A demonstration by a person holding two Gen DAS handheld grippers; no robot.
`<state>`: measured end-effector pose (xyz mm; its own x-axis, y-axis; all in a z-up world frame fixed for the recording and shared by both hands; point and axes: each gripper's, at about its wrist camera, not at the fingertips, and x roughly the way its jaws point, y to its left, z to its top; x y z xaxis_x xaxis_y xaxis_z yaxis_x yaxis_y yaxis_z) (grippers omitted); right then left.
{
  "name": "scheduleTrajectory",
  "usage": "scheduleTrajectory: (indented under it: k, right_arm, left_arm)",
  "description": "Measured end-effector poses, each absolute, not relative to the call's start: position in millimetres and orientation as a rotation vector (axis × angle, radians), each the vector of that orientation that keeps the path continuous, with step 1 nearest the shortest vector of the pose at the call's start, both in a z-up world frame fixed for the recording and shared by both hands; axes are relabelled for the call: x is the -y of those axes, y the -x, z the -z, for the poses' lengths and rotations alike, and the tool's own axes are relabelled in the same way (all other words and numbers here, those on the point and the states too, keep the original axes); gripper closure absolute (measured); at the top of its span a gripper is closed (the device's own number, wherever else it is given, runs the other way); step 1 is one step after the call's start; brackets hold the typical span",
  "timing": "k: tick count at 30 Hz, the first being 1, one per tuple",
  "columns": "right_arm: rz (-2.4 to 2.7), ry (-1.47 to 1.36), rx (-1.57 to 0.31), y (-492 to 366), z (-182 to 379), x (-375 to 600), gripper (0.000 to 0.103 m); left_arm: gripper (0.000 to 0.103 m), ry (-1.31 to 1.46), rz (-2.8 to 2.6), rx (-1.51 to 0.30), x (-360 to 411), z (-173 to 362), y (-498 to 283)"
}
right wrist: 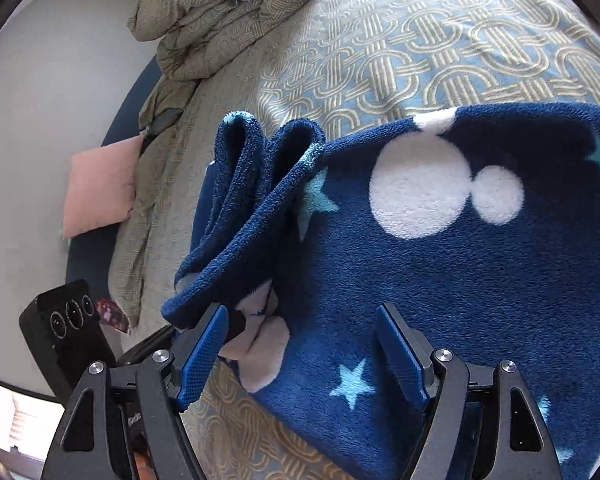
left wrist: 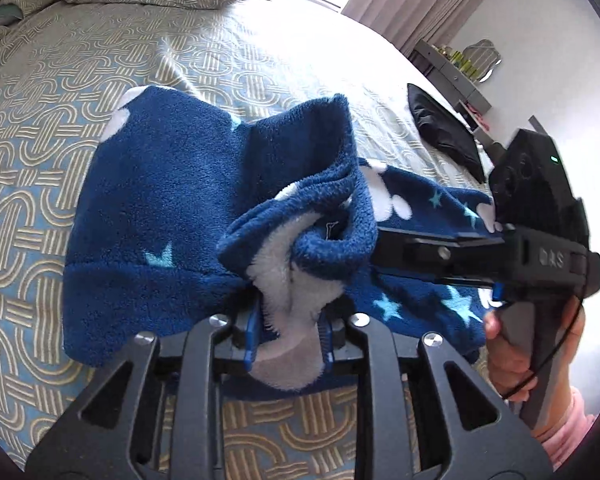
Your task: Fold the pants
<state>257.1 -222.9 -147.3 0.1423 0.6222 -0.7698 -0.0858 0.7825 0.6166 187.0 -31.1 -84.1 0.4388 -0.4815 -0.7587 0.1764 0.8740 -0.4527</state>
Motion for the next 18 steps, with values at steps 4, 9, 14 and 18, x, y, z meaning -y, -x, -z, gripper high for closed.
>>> scheduleTrajectory:
  k: [4,9,14,18]
  right_arm:
    - [-0.578,-0.562,-1.327,-263.2,142.5,219.4,0.024]
    - [-0.604,-0.682,-1.368,-279.8,149.1,215.1,0.021]
    - [-0.558,-0.706,-1.461,-301.0,162.8,199.4,0.02]
    - [-0.52,-0.697,-1.484,-302.2,169.7,191.2,0.02]
  left_arm:
    - [0.066,0.346,0.497,-1.031,30.3,81.1,-178.7]
    - [0.066,0.356,0.529,-1.054,37.9,86.2,-175.2]
    - [0.066,0.4,0.541,-1.063,32.7,87.5,-169.4]
    - [0.066,0.411,0.537,-1.065,23.3,85.2,-162.4]
